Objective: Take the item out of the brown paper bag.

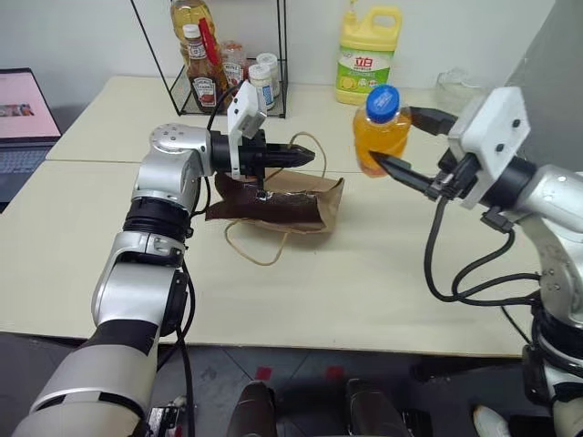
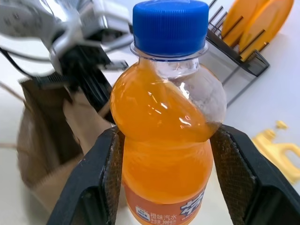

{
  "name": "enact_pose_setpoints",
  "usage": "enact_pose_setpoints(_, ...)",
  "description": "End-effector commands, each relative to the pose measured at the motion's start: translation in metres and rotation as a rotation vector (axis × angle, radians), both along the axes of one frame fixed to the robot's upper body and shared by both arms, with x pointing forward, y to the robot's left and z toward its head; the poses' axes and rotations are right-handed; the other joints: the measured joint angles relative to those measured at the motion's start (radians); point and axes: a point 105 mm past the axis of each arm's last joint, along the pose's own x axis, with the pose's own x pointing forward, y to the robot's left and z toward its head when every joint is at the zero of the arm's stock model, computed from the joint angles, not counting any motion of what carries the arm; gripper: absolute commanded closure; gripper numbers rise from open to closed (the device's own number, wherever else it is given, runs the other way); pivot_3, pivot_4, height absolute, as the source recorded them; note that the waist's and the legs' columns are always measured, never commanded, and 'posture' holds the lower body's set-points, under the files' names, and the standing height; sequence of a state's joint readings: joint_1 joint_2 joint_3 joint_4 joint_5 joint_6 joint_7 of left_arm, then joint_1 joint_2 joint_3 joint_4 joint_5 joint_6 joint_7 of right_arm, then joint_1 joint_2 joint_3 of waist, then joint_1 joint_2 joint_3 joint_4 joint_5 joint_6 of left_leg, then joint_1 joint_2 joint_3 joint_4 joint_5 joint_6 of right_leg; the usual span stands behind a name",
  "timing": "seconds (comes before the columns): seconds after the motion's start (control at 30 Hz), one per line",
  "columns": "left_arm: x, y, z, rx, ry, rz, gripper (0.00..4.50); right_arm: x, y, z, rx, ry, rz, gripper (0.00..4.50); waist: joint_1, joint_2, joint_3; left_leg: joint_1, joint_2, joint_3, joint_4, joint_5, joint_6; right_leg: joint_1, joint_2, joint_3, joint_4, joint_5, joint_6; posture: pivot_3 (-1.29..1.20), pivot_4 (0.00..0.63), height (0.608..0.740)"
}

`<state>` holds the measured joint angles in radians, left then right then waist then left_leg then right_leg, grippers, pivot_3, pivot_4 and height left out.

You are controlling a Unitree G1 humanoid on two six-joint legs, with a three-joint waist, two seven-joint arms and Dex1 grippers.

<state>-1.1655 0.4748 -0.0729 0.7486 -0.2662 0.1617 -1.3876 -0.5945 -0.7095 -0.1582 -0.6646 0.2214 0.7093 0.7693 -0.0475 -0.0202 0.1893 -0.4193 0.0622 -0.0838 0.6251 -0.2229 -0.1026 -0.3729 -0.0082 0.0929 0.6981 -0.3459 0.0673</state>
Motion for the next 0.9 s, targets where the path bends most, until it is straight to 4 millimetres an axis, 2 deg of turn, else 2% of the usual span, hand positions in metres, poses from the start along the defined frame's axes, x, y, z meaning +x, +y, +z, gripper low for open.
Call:
enact_pose_setpoints(0.03,-0.002,-0.002,0.019,-0.017,-0.071,-0.015,4.50,-0.004,-0.029,-0.011,-0.131,-0.042,-0.081,2.10,0.007,0.000,0.000,0.000,0.000,0.000,0.000,0.000,0.000,0.000,0.000,0.000,0.000,0.000,0.000,0.00,0.150,0.740)
enact_pose_setpoints(0.2,-0.003,-0.003,0.021,-0.024,-0.076,-0.019,4.50,0.008,-0.074,-0.066,-0.455,0.009,-0.192,2.10,0.011,0.000,0.000,0.000,-0.001,0.001,0.001,0.000,0.000,0.000,0.000,0.002,0.000,0.000,0.000,0.00,0.150,0.740)
enact_pose_setpoints(0.3,-0.005,-0.004,0.021,-0.027,-0.079,-0.023,4.50,0.015,-0.098,-0.101,-0.723,0.016,-0.214,2.10,0.006,0.001,0.000,0.000,-0.001,0.002,0.002,0.000,0.000,0.000,0.000,0.002,0.000,0.000,0.000,0.00,0.150,0.740)
enact_pose_setpoints(0.43,-0.006,-0.003,0.022,-0.030,-0.083,-0.025,4.50,0.027,-0.114,-0.131,-0.979,0.005,-0.231,2.26,-0.008,0.001,0.000,0.001,0.000,0.002,0.001,0.000,0.000,0.000,0.000,0.003,0.000,0.000,0.000,0.00,0.150,0.740)
enact_pose_setpoints(0.5,-0.006,-0.004,0.022,-0.032,-0.086,-0.025,4.50,0.035,-0.115,-0.149,-1.017,0.032,-0.241,2.93,-0.014,0.001,0.000,0.002,0.000,0.002,0.001,0.001,-0.001,0.000,0.000,0.003,0.001,0.000,0.000,0.00,0.150,0.740)
enact_pose_setpoints(0.63,-0.008,-0.003,0.022,-0.033,-0.089,-0.025,4.50,0.044,-0.098,-0.168,-0.966,0.071,-0.231,4.37,-0.013,0.001,0.000,0.002,0.000,0.002,0.002,0.002,-0.003,0.001,0.000,0.003,0.001,0.000,0.000,0.00,0.150,0.740)
enact_pose_setpoints(0.73,-0.008,-0.001,0.022,-0.032,-0.090,-0.018,4.50,0.045,-0.088,-0.168,-0.916,0.079,-0.231,4.45,-0.010,0.001,0.000,0.001,-0.001,0.002,0.002,0.002,-0.003,0.001,0.000,0.003,0.001,0.000,0.000,0.00,0.150,0.740)
enact_pose_setpoints(0.87,-0.008,0.001,0.022,-0.032,-0.089,-0.011,4.50,0.043,-0.087,-0.167,-0.870,0.108,-0.236,4.45,-0.009,0.001,0.000,0.002,0.000,0.002,0.002,0.002,-0.003,0.001,0.000,0.003,0.001,0.000,0.000,0.00,0.150,0.740)
enact_pose_setpoints(0.9,-0.008,0.001,0.022,-0.033,-0.088,-0.009,4.50,0.042,-0.087,-0.166,-0.860,0.116,-0.238,4.10,-0.009,0.001,0.000,0.002,0.000,0.002,0.002,0.002,-0.003,0.001,0.000,0.002,0.001,0.000,0.000,0.00,0.150,0.740)
